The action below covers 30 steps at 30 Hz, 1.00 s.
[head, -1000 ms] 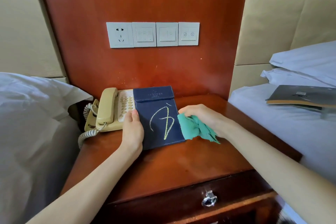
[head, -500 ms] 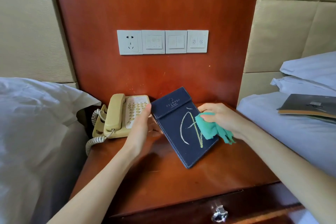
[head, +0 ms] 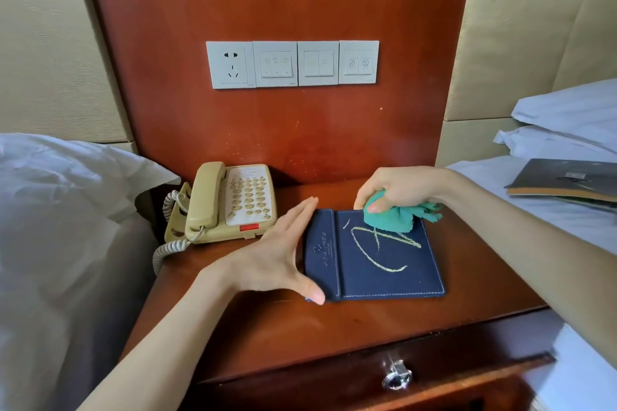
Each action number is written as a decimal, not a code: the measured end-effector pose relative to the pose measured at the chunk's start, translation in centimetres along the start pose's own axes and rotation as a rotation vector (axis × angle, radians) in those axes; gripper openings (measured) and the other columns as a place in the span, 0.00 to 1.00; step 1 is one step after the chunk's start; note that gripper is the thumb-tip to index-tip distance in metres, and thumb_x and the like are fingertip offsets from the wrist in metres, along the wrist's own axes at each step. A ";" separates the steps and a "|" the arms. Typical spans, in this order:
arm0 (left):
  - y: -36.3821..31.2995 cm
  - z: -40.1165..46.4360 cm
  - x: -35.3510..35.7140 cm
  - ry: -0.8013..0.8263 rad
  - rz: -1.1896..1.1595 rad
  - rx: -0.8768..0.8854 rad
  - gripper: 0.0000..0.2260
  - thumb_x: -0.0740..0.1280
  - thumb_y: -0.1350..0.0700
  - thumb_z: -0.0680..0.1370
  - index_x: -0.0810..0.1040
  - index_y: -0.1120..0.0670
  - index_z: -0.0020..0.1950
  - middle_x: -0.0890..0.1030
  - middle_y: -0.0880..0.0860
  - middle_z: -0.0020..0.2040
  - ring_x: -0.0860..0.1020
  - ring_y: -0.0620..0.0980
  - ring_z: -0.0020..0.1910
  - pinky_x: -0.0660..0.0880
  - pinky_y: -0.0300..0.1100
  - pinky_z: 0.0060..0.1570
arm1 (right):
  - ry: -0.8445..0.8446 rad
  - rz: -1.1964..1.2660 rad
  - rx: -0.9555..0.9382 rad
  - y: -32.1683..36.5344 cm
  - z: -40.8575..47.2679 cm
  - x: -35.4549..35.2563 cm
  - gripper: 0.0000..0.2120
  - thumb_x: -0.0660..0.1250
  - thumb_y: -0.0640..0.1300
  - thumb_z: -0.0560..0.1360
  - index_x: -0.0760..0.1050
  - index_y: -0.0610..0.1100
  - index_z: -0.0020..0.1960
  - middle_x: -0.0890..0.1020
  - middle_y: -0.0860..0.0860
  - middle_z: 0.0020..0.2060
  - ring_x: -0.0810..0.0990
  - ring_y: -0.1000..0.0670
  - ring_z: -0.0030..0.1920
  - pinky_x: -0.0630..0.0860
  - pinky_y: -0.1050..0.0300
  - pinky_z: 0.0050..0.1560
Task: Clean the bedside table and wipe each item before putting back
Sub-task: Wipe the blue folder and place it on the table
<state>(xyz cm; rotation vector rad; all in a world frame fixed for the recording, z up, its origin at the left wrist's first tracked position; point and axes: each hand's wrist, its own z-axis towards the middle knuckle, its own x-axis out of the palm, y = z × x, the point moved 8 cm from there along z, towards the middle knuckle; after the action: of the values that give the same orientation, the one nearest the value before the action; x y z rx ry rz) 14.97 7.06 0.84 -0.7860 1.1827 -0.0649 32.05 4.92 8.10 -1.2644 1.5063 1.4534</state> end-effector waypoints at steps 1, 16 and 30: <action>0.2 0.1 0.1 0.003 -0.051 -0.021 0.61 0.79 0.37 0.57 0.37 0.36 0.75 0.45 0.29 0.74 0.47 0.31 0.73 0.50 0.36 0.70 | 0.004 -0.005 0.001 0.0 0.1 0.1 0.12 0.64 0.41 0.77 0.79 0.58 0.47 0.81 0.53 0.47 0.77 0.49 0.45 0.72 0.56 0.45; 2.4 0.4 -0.7 -0.152 -0.006 -0.340 0.37 0.71 0.35 0.62 0.68 0.52 0.65 0.68 0.50 0.63 0.68 0.49 0.65 0.66 0.47 0.66 | -0.738 0.264 -0.044 -1.7 0.3 2.3 0.05 0.66 0.43 0.77 0.79 0.48 0.51 0.76 0.54 0.49 0.74 0.55 0.48 0.67 0.67 0.45; 2.6 -0.1 2.1 0.218 0.204 -0.355 0.63 0.66 0.24 0.54 0.39 0.47 0.78 0.42 0.39 0.78 0.44 0.42 0.77 0.48 0.42 0.73 | -0.497 0.049 -0.134 0.7 1.2 6.5 0.16 0.65 0.39 0.77 0.76 0.46 0.65 0.75 0.54 0.56 0.67 0.56 0.54 0.69 0.61 0.56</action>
<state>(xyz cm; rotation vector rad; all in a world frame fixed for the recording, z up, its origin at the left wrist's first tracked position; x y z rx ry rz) 14.81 8.03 -2.36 -0.9808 1.5001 0.2392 29.26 4.82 2.05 -0.8529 1.1269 1.7650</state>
